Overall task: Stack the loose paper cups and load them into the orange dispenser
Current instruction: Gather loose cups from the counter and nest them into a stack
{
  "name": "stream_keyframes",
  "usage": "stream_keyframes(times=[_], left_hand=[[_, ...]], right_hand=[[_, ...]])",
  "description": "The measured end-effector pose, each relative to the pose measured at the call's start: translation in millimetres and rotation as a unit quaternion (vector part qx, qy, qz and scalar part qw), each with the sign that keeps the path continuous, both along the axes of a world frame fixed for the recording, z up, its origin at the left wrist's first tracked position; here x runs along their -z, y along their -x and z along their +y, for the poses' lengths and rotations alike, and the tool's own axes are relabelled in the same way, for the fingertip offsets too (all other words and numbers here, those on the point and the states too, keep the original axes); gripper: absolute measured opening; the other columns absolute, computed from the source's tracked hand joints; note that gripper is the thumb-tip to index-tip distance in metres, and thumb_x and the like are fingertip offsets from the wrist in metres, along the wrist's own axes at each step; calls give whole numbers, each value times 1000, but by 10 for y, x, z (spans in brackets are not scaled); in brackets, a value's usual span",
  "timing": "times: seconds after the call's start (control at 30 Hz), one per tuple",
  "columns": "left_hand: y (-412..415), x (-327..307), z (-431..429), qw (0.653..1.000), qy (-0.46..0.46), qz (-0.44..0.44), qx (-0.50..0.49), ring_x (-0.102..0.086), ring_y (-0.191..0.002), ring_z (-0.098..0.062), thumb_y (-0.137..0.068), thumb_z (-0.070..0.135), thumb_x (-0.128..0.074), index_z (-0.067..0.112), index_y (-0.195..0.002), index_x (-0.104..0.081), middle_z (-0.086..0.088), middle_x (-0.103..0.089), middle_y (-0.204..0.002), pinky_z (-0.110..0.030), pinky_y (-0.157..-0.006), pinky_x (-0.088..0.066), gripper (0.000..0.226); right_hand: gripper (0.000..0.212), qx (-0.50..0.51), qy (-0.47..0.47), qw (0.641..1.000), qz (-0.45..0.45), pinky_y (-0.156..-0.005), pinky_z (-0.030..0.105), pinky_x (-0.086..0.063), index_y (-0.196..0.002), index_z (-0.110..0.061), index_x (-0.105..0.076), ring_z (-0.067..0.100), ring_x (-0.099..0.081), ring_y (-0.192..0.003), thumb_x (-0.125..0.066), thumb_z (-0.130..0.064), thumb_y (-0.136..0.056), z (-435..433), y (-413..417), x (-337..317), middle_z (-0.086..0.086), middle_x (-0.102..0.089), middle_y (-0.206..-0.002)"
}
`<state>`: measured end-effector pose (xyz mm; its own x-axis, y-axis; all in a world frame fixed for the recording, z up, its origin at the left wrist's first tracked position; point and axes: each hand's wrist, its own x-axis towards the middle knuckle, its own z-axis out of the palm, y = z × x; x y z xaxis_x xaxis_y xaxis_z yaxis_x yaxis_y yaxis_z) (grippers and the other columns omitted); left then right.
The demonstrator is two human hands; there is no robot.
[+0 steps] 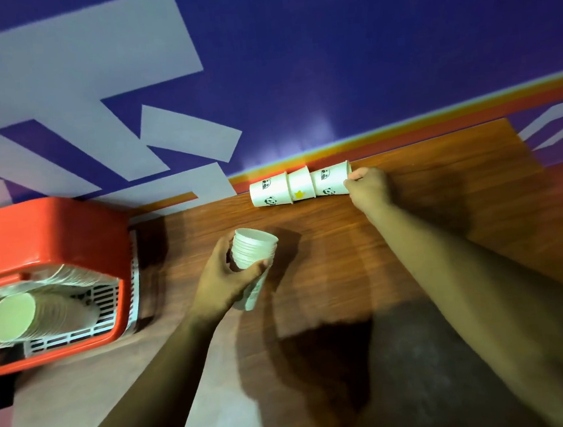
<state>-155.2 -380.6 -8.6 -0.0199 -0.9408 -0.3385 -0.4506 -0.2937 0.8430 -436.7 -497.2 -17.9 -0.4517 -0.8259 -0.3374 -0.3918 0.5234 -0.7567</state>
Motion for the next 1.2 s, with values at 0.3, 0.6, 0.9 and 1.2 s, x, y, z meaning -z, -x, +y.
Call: stream_keyframes(times=[0.3, 0.6, 0.9, 1.2], left_hand=[[96, -29, -70, 992, 30, -120, 10, -60, -99, -9, -67, 32, -90, 24, -112, -51, 9, -63, -107, -17, -75, -47, 61], [28, -154, 30, 974, 129, -160, 92, -46, -90, 10, -69, 32, -87, 21, -126, -59, 26, -54, -96, -20, -82, -39, 65], [-168, -217, 192, 999, 17, -18, -23, -64, -86, 9, -76, 30, -86, 29, -95, -47, 15, -66, -102, -11, -67, -49, 44], [-330, -127, 288, 992, -28, 107, -61, -71, -100, -14, -76, 28, -84, 16, -113, -56, -2, -73, -109, -28, -77, -58, 47]], right_hand=[[8, -76, 206, 976, -5, -62, 23, -43, -84, -5, -66, 9, -57, -69, -59, -4, -84, 523, -183, -390, 1, -63, -74], [10, -255, 79, 946, -182, -58, 18, -46, -93, 0, -74, 2, -56, -60, -69, -2, -85, 819, -703, -422, 2, -68, -74], [22, -87, 30, 987, -136, -52, 22, -51, -97, 2, -69, 19, -61, -61, -69, -18, -87, 441, -789, -74, 14, -69, -85], [25, -19, -43, 998, -32, -75, 47, -58, -71, -13, -57, 29, -64, -71, -70, -32, -81, -190, -656, 381, 12, -64, -76]])
